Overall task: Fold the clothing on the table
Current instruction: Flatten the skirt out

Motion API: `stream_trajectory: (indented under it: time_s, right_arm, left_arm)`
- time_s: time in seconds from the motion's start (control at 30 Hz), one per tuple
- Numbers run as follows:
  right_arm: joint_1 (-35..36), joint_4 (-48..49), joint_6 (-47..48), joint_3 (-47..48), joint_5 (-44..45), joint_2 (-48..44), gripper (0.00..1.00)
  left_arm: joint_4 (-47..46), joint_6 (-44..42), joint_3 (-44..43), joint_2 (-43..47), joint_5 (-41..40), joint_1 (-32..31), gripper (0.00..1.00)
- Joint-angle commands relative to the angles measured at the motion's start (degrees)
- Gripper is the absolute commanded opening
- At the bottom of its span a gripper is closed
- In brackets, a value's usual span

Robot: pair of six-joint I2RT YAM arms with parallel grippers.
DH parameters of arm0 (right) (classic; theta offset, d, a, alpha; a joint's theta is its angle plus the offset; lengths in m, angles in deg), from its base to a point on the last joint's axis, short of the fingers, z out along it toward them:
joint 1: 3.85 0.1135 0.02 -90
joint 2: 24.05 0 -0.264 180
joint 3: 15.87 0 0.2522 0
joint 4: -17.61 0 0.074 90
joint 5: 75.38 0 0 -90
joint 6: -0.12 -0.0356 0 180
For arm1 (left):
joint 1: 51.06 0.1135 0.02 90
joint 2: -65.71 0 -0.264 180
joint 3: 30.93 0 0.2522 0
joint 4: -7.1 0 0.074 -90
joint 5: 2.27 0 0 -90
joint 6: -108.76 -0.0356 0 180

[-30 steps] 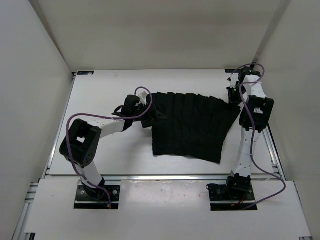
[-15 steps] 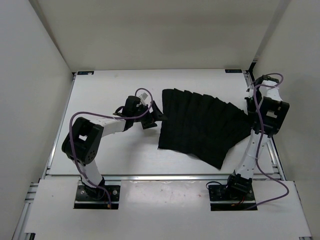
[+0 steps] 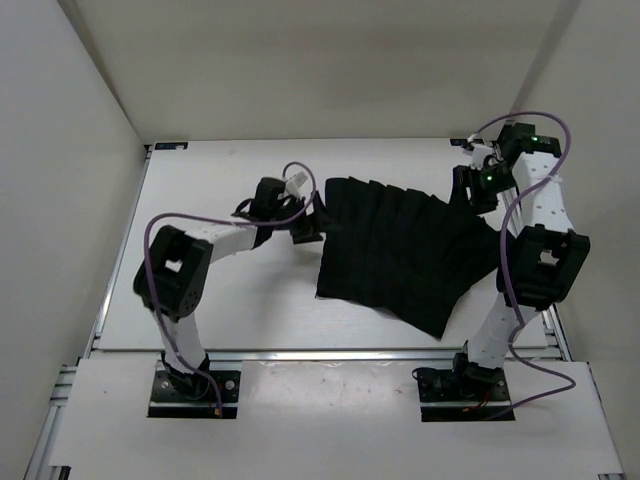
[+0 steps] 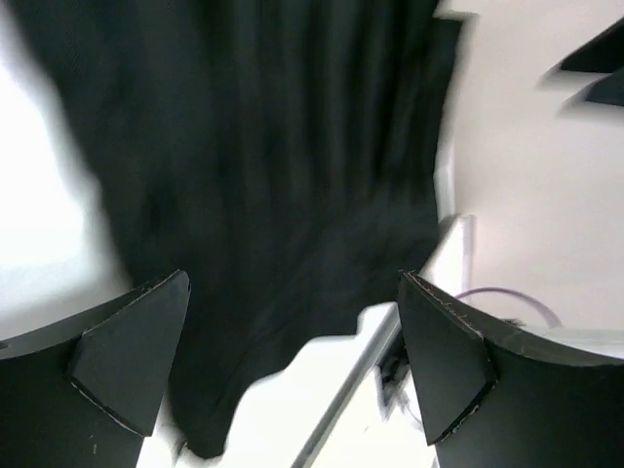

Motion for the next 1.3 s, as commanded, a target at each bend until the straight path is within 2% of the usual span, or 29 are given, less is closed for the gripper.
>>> stream_trajectory:
  time_s: [0.0,0.03,0.1,0.17,0.2,0.23,0.3,0.33,0.4,0.47,0.57,0.6,0.7,0.83,0.93,0.97,1.07,1.13,1.17,1.2,1.23,1.27]
  right_arm:
    - [0.97,-2.01,0.34,-3.83,-1.57,-0.47,0.51]
    - [0.53,-1.93,-0.27,-3.92,-1.64,-1.52,0.46]
    - [-0.78,-2.19,-0.54,-4.18,-1.12,-3.19,0.3]
    - [-2.9,-2.27,-0.63,-5.32,-1.99,-4.17,0.21]
    - [-4.9,-2.28,-0.63,-6.02,-2.26,-5.21,0.17]
    - [-6.23,-2.19,-0.45,-6.73,-2.96,-6.01,0.16]
    - [-8.78,-2.45,-0.28,-8.4,-4.28,-7.15,0.11]
    - [-10.01,-2.45,-0.19,-8.93,-4.37,-7.94,0.09]
    - [-11.69,-2.98,0.08,-9.72,-5.42,-9.35,0.09]
    - [-13.7,-3.68,-0.1,-9.9,-6.83,-10.4,0.09]
    - [-14.68,-4.47,0.08,-10.95,-8.15,-12.16,0.09]
    - [-14.68,-4.47,0.25,-11.74,-7.54,-12.86,0.09]
    - [-13.98,-4.65,0.6,-13.58,-8.15,-15.06,0.09]
    - [-13.45,-4.56,0.43,-16.39,-7.71,-17.52,0.09]
    - [-13.18,-4.56,0.08,-17.1,-7.97,-18.49,0.09]
    - [-12.93,-4.47,0.25,-17.63,-8.06,-18.84,0.09]
    - [-12.84,-4.91,0.16,-19.04,-8.59,-19.37,0.1]
    - [-13.36,-4.91,0.07,-20.7,-9.38,-20.33,0.14]
    - [-13.28,-4.74,0.42,-22.1,-9.99,-20.43,0.22]
    - [-13.27,-4.82,0.34,-23.77,-10.95,-21.04,0.35]
    - [-13.45,-4.74,0.43,-24.92,-11.92,-22.09,0.43]
    - [-13.45,-4.82,0.95,-26.23,-12.28,-23.06,0.63]
  left_arm:
    - [-5.57,2.93,-13.2,-8.75,10.13,-1.18,0.99]
    - [-2.17,3.2,-16.83,-11.41,12.67,-2.32,0.99]
    - [5.64,-1.87,-30.43,-18.7,11.3,-4.25,0.99]
    - [10.34,-2.77,-38.38,-23.63,11.2,-5.31,0.88]
    - [11.13,-1.55,-43.45,-27.48,13.2,-5.4,0.66]
    - [12.71,-0.93,-48.37,-31.17,13.92,-5.58,0.34]
    - [16.31,-0.05,-55.93,-35.92,13.84,-5.67,0.05]
    - [18.76,0.04,-60.68,-39.43,13.23,-5.75,0.0]
    - [24.47,-0.14,-68.61,-44.46,13.22,-5.93,0.0]
    - [29.65,0.21,-80.27,-52.0,12.34,-5.41,0.0]
    - [36.69,0.83,-90.23,-58.69,9.45,-5.4,0.0]
    - [38.89,0.57,-91.22,-59.85,7.96,-5.14,0.0]
    - [43.64,-1.88,-90.09,-59.43,4.27,-4.18,0.0]
    - [48.84,-7.86,-82.19,-55.91,-2.59,-2.68,0.0]
    - [45.62,-9.28,-69.99,-50.3,-4.01,-0.75,0.0]
    - [43.68,-9.36,-63.43,-46.97,-4.7,0.13,0.0]
    - [32.34,-6.39,-44.54,-37.03,-5.85,2.67,0.0]
    - [24.45,-4.71,-32.66,-30.36,-5.5,4.43,0.0]
    - [22.93,-4.62,-30.34,-29.11,-4.54,4.96,0.0]
    - [21.0,-4.88,-26.75,-26.84,-3.92,5.84,0.01]
    - [19.07,-5.06,-24.36,-24.81,-3.48,5.93,0.15]
    - [17.74,-5.32,-23.56,-22.88,-1.83,5.94,0.29]
